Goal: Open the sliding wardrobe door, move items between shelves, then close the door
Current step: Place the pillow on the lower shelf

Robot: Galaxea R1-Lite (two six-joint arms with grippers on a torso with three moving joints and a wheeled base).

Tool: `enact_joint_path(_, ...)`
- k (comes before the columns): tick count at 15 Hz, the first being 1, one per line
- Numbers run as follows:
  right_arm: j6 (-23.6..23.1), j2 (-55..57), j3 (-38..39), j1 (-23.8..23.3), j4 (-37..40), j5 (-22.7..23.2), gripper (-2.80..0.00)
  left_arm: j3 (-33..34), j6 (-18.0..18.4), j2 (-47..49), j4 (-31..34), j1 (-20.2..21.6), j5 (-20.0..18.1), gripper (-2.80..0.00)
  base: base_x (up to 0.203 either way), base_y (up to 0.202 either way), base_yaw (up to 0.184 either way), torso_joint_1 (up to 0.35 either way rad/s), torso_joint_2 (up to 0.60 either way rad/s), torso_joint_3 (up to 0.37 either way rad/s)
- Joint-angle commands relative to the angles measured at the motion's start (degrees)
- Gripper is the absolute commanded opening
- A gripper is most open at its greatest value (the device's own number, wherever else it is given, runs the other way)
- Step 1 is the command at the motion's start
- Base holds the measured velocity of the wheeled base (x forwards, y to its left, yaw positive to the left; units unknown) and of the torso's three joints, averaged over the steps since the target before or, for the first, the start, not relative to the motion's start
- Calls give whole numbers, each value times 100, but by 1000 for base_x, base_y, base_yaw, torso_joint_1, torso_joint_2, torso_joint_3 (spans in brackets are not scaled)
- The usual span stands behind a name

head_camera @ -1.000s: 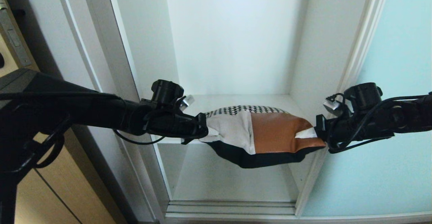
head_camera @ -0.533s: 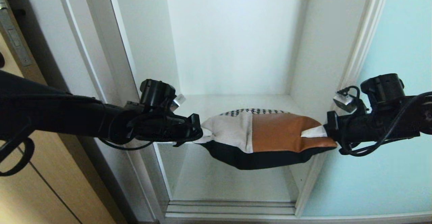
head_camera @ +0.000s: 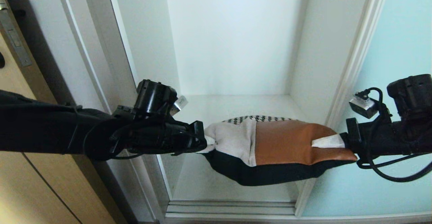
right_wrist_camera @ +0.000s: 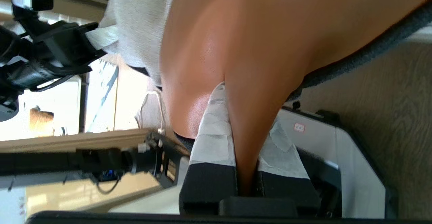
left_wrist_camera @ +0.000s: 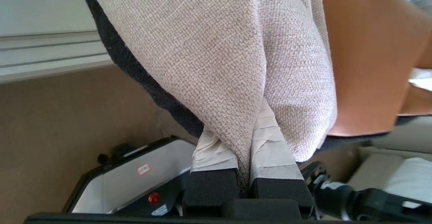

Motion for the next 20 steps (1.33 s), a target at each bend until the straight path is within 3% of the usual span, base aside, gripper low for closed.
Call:
enact_joint_path(1,12,-359,219,104,2,46,-280,281,-29,-396,-9,-291,135,-280,0,0,0,0,0,0)
enact_joint_path(10,55,-945,809,791,98,18,-280,970,-128,-948,-2,-513,313,-280,0,0,0,0,0,0)
enact_joint_path(20,58,-1051,1117,869,82,24,-280,1119,-347,-1037,-14,-594,419,-280,0,0,0,0,0,0)
